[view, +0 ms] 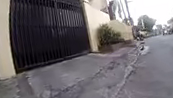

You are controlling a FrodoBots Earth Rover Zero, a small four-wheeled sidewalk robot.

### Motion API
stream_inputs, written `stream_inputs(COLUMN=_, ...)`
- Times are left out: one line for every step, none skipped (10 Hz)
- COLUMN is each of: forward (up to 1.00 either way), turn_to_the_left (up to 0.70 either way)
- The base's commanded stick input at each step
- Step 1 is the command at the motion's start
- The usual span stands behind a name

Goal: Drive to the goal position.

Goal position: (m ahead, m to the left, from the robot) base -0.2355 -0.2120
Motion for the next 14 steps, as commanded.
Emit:
stream_inputs(forward=0.0, turn_to_the_left=-1.0)
stream_inputs(forward=0.0, turn_to_the_left=-1.0)
stream_inputs(forward=0.0, turn_to_the_left=-1.0)
stream_inputs(forward=0.0, turn_to_the_left=-1.0)
stream_inputs(forward=0.0, turn_to_the_left=-1.0)
stream_inputs(forward=0.0, turn_to_the_left=-0.89)
stream_inputs(forward=0.0, turn_to_the_left=-0.68)
stream_inputs(forward=0.0, turn_to_the_left=-0.47)
stream_inputs(forward=0.0, turn_to_the_left=-0.25)
stream_inputs(forward=0.0, turn_to_the_left=-0.04)
stream_inputs(forward=0.0, turn_to_the_left=-0.5)
stream_inputs(forward=0.0, turn_to_the_left=-1.0)
stream_inputs(forward=0.0, turn_to_the_left=-1.0)
stream_inputs(forward=0.0, turn_to_the_left=-1.0)
